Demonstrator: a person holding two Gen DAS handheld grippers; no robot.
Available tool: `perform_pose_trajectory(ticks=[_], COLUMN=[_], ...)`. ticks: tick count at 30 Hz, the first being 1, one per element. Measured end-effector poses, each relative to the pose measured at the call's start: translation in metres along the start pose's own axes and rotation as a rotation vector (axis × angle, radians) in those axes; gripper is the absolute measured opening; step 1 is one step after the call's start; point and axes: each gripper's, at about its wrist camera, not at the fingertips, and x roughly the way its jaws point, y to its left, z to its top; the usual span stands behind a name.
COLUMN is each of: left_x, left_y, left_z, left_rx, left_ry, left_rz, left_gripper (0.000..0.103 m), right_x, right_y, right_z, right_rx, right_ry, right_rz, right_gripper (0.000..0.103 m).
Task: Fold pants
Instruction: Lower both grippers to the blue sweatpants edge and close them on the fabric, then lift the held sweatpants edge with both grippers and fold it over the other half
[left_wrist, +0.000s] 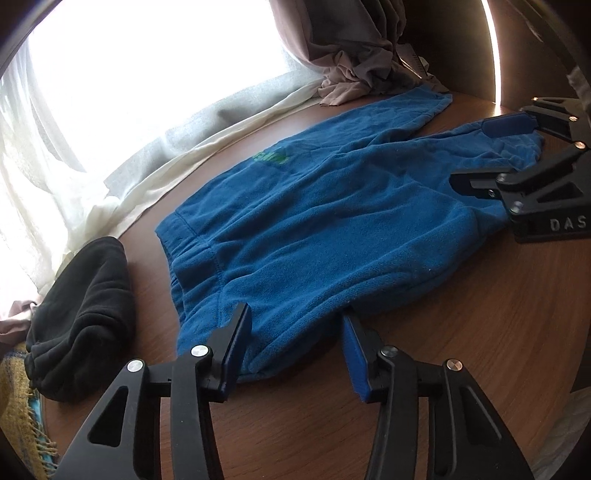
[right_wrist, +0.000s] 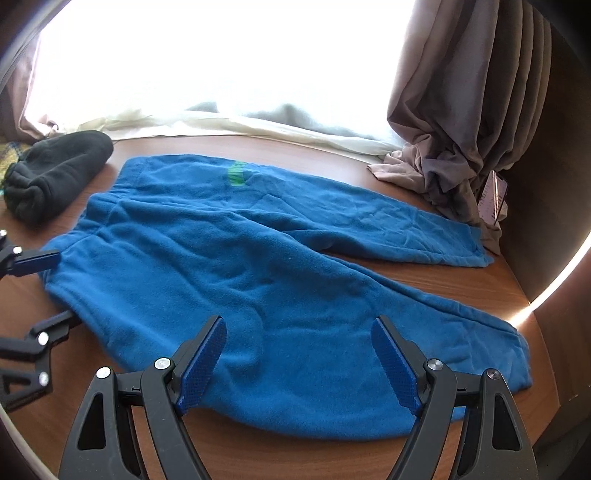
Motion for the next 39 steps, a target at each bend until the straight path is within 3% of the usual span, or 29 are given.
perform_pose_trajectory(ticks=[7, 13, 17, 20, 23, 24, 28, 32, 33, 36, 39], left_x=[0.001, 0.0, -0.001, -0.001, -0.003, -0.003, -0.001, 0.003, 0.004, 0.01, 0.008], left_y=[0.006, 0.009, 0.01, 0.008, 0.004, 0.002, -0.007, -0.01, -0.009, -0.009, -0.001], left_z=[0.009, 0.012, 0.01, 0.007, 0.004, 0.003, -0.001, 0.0, 0.001, 0.002, 0.003], left_rx=[-0.045, -0.044, -0.038, -0.029, -0.011, -0.005, 0.026, 0.044, 0.039, 0.061, 0.037], left_ry=[0.002, 0.0, 0.002, 0.006, 0.007, 0.008, 0.02, 0.02, 0.022, 0.041, 0.05], left_rz=[-0.013, -0.019, -0.024, -0.04, -0.058, -0.062, -0.078, -0.036, -0.03, -0.006, -0.043], left_gripper=[0.048, 0.048, 0.049, 0.049, 0.055, 0.059, 0.06, 0.06, 0.059, 0.032, 0.025], right_x=[-0.019, -0.005, 0.007, 0.01, 0.01, 0.01, 0.009, 0.006, 0.005, 0.0, -0.001], right_y=[0.014, 0.035, 0.035, 0.027, 0.017, 0.013, 0.006, 0.004, 0.003, 0.002, 0.003], right_z=[-0.013, -0.025, -0.026, -0.02, -0.01, -0.007, 0.002, 0.007, 0.009, 0.012, 0.012], right_rx=[-0.048, -0.134, -0.138, -0.095, -0.024, 0.001, 0.03, 0.046, 0.047, 0.034, 0.012], right_ry=[0.029, 0.054, 0.063, 0.067, 0.072, 0.075, 0.073, 0.077, 0.076, 0.07, 0.077], right_rz=[0.125, 0.132, 0.116, 0.151, 0.199, 0.212, 0.225, 0.244, 0.249, 0.253, 0.251], right_gripper=[0.082, 0.082, 0.065, 0.042, 0.029, 0.029, 0.028, 0.028, 0.028, 0.027, 0.026])
